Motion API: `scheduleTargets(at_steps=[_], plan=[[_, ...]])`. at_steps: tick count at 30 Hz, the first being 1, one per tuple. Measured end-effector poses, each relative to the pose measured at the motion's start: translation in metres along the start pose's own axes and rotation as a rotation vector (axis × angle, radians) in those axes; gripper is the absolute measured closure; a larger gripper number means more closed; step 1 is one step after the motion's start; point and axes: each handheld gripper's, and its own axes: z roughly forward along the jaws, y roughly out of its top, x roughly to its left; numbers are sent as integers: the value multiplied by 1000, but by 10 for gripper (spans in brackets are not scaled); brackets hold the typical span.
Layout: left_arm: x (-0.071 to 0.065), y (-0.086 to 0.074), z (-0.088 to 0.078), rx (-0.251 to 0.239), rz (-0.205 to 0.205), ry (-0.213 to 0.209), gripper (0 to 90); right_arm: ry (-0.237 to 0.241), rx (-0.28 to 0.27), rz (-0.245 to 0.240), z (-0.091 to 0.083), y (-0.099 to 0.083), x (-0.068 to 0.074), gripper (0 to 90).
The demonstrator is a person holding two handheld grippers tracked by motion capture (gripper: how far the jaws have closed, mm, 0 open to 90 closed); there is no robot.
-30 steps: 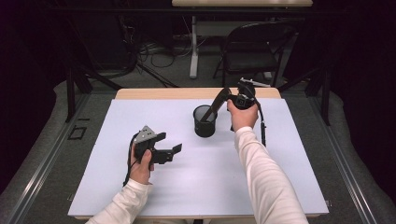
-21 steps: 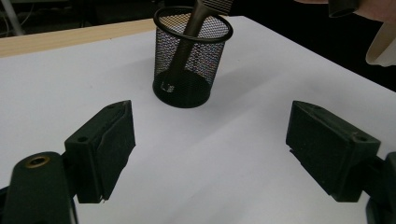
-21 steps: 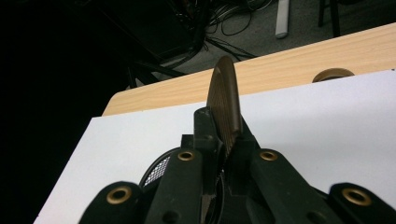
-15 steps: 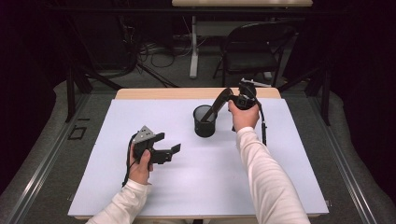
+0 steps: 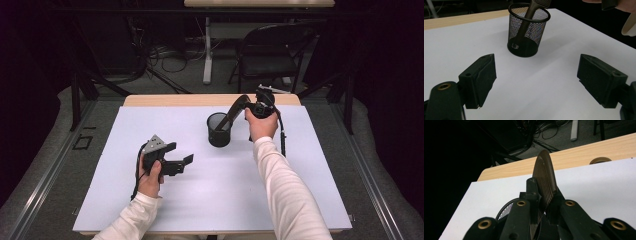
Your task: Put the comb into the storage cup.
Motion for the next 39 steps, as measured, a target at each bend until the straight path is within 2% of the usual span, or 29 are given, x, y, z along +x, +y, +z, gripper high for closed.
scheduleTargets(at_steps=[10,19,25,28,32,39], plan=[[0,0,1,4,1,-1,159,-1,-3,1,-2,0,-3,803],[0,0,0,5,3,1,160,-5,-6,-10,-5,1,-3,730],[-1,-1,0,4,5,4,160,-18,-15,-38,-8,0,-1,660],[-1,-1,0,4,5,6,160,-11,-22,-42,-9,0,0,578],[-2,-1,0,6,9,9,160,-25,-40,-83,-13,0,2,479],[-4,-1,1,6,16,10,160,-53,-13,-131,-16,-1,0,403]])
